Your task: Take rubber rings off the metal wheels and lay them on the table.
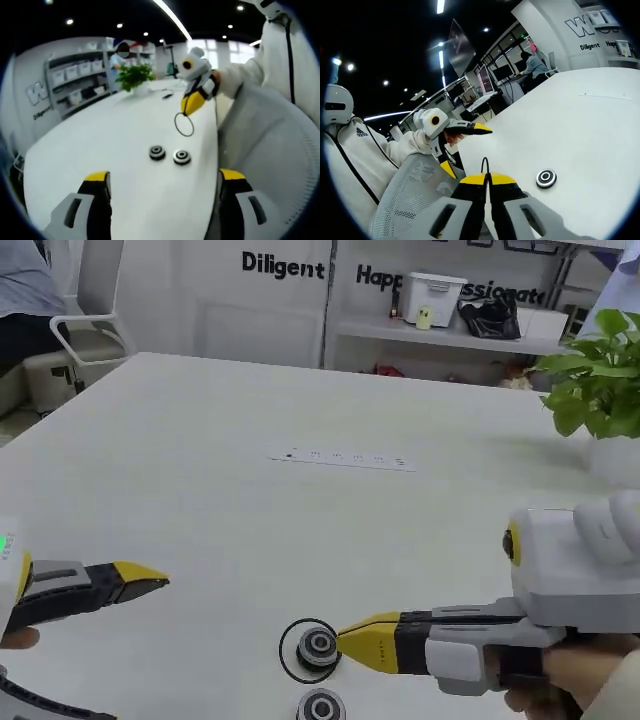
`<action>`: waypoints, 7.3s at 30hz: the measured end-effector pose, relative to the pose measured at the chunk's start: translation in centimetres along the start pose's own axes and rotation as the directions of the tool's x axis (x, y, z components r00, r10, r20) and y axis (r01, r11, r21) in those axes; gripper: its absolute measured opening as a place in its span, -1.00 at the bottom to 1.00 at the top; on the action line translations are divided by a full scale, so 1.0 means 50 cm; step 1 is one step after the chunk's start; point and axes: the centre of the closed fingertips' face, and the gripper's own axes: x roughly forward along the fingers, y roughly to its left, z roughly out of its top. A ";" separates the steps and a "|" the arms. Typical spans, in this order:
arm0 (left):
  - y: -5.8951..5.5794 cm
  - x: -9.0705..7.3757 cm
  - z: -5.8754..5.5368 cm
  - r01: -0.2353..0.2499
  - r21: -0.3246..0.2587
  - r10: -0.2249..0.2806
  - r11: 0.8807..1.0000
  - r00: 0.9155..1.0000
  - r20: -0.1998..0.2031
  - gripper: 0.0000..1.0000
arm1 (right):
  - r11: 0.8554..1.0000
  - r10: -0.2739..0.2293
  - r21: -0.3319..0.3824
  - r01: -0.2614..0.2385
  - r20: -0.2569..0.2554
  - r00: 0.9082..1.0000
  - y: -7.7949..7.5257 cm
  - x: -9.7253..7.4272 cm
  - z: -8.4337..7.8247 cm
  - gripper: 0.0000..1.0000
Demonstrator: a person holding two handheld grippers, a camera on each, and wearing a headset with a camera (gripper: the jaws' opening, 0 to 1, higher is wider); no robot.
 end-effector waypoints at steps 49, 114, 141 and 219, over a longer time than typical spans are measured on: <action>0.018 0.021 -0.059 -0.029 -0.085 0.024 0.996 0.998 -0.061 0.78 | 0.999 0.023 -0.018 -0.028 -0.230 0.973 -0.038 0.123 -0.079 -1.00; 0.016 0.021 -0.058 -0.037 -0.087 0.032 0.996 0.998 -0.061 0.73 | 0.986 -0.081 -0.162 0.032 -0.303 0.950 -0.082 0.127 -0.108 -0.57; 0.019 0.009 -0.008 -0.002 -0.044 0.000 0.999 1.000 -0.031 0.73 | 0.972 -0.149 -0.207 0.113 -0.165 0.975 -0.092 -0.032 -0.076 -0.34; -0.057 0.208 0.017 0.194 0.066 -0.191 0.979 0.981 -0.046 -0.11 | 0.972 -0.108 -0.230 0.052 -0.239 0.965 -0.120 0.018 -0.183 -0.44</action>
